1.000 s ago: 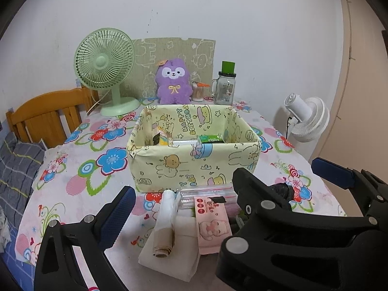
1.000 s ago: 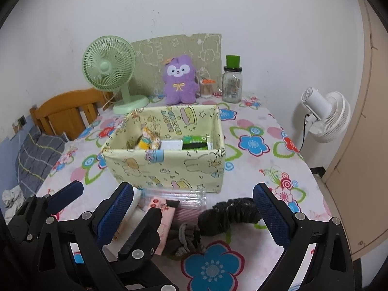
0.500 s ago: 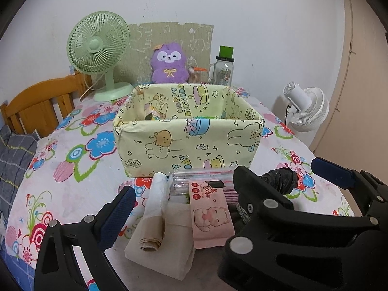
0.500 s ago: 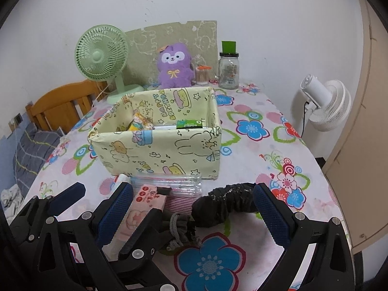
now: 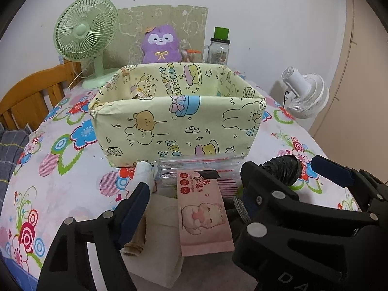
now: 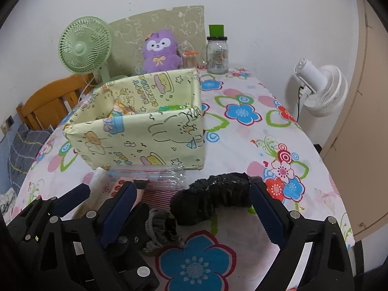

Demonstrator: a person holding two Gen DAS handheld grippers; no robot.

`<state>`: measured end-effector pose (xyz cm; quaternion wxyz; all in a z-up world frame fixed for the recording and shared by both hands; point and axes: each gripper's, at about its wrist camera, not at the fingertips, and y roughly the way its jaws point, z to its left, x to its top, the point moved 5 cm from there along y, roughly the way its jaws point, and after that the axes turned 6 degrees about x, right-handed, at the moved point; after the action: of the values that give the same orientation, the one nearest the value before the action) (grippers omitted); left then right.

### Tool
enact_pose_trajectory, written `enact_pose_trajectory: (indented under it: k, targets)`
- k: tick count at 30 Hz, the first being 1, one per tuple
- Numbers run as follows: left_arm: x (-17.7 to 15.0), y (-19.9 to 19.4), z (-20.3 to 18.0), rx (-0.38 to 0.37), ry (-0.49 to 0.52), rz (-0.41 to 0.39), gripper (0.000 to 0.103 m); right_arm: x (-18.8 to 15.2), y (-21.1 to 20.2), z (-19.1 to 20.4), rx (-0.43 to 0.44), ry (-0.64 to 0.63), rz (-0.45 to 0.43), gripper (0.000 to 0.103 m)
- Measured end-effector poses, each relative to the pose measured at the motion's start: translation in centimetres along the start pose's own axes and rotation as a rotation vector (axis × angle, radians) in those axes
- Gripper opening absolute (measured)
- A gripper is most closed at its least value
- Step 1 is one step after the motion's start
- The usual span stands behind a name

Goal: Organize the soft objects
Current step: 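Grasp the pink wet-wipes pack with the left tool while the right tool grasps the black plastic bag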

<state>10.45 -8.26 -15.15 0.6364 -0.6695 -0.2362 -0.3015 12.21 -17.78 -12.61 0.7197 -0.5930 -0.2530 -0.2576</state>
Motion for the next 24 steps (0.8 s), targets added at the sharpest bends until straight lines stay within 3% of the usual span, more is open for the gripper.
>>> enact_pose_trajectory:
  k: [4, 11, 18, 21, 24]
  targets:
    - [-0.2, 0.6, -0.2, 0.0, 0.006, 0.024, 0.071, -0.2, 0.6, -0.5, -0.014, 0.011, 0.019, 0.096]
    - [-0.1, 1.3, -0.7, -0.006, 0.02, 0.037, 0.065, -0.3, 1.5, -1.4, -0.018, 0.036, 0.035, 0.095]
    - [0.0, 1.7, -1.4, -0.03, 0.036, 0.051, 0.047, -0.3, 2.1, -1.5, -0.01, 0.049, 0.047, 0.095]
    - [0.2, 2.1, -1.4, -0.036, 0.029, 0.063, 0.044, -0.2, 2.1, -1.9, -0.024, 0.063, 0.049, 0.084]
    - [0.3, 2.3, -1.5, -0.04, 0.028, 0.071, 0.041, -0.2, 2.4, -2.4, -0.02, 0.085, 0.058, 0.084]
